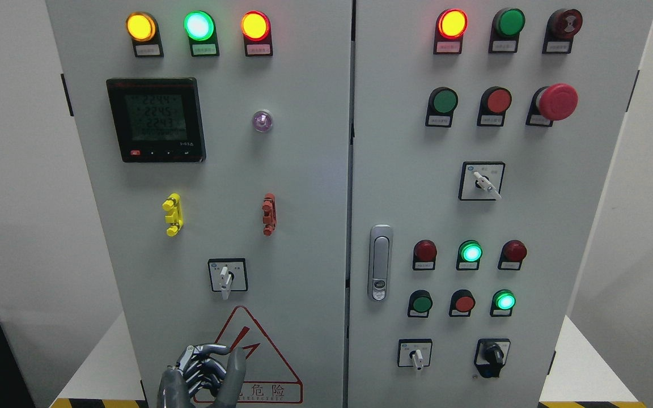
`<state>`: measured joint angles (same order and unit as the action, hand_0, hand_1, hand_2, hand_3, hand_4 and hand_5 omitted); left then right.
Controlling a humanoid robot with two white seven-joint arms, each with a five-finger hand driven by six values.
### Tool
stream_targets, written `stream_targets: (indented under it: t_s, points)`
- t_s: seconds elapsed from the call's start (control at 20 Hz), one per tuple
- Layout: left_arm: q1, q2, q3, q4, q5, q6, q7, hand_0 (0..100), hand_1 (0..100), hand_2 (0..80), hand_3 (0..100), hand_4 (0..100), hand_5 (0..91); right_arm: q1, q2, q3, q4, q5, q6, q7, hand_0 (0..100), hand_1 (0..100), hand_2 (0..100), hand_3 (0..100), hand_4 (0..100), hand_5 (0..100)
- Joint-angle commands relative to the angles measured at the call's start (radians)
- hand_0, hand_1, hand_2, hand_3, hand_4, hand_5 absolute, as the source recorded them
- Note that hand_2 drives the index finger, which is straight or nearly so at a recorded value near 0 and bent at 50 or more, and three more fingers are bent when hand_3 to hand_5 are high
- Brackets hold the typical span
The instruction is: Turn on light switch 1
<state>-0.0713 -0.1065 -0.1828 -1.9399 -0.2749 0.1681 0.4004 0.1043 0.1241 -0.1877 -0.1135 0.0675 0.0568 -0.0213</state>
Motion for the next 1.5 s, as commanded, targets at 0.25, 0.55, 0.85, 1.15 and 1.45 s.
stream_targets:
  t_s: [0.25,0.55,0.85,1.15,1.45]
  points:
    - [-0.028,-0.01,-0.017,-0.004,0.005,0.05,0.018,9,46,50.3,86,89,82.4,0.0,0.0,0.001,0.0,0.0,0.0,0.0,0,0,0,0,0,0]
    - [-0.047,-0.01,0.04,0.002,0.052,0.05,0.012,9,46,49.9,86,89,82.8,0.0,0.0,-0.001,0.0,0.0,0.0,0.0,0,0,0,0,0,0]
    - [-0.061,-0.01,0.046,-0.002,0.092,0.051,0.011,9,46,49.6,86,89,82.8,0.0,-0.001,-0.001,0.0,0.0,0.0,-0.002,0,0,0,0,0,0]
    - [-0.071,-0.012,0.048,-0.002,0.103,0.051,0.008,8,44,49.5,87,90,84.1,0.0,0.0,0.001,0.0,0.0,0.0,0.0,0,0,0,0,0,0]
    - [-0.099,-0.016,0.066,-0.001,0.143,0.053,-0.018,8,44,49.3,87,90,84.3,0.0,0.0,0.001,0.0,0.0,0.0,0.0,0,0,0,0,0,0]
